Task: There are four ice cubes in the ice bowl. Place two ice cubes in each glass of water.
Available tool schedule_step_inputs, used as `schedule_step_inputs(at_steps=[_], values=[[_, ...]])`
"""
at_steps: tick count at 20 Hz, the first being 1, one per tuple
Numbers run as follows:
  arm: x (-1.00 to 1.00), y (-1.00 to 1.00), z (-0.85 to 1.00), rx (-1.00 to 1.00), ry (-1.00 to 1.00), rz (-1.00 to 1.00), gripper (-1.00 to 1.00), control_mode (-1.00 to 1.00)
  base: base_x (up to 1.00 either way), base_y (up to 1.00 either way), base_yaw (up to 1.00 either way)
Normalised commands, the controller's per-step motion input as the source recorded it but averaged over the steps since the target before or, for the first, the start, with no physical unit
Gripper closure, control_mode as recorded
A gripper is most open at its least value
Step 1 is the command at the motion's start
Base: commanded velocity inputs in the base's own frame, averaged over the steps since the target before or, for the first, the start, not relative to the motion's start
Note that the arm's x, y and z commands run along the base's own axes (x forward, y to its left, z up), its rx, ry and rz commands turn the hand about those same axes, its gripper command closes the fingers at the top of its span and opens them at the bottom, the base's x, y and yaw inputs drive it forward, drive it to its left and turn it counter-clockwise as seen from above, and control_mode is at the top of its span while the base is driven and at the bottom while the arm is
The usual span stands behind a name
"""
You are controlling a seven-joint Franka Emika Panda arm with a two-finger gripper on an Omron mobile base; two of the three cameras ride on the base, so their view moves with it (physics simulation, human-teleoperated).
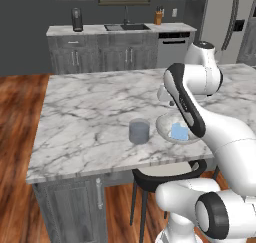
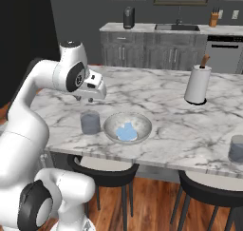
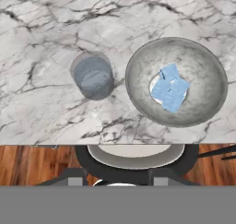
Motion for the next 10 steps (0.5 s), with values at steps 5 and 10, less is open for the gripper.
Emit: schedule_step_inputs(at_steps=[5,10], values=[[0.0,-0.1,-0.08,0.01,-0.05,0.0,-1.0,-1.0,0.0,0.0,0.0],[0.0,-0.22,-0.2,0.0,0.0,0.0,-1.0,-1.0,0.0,0.0,0.0]])
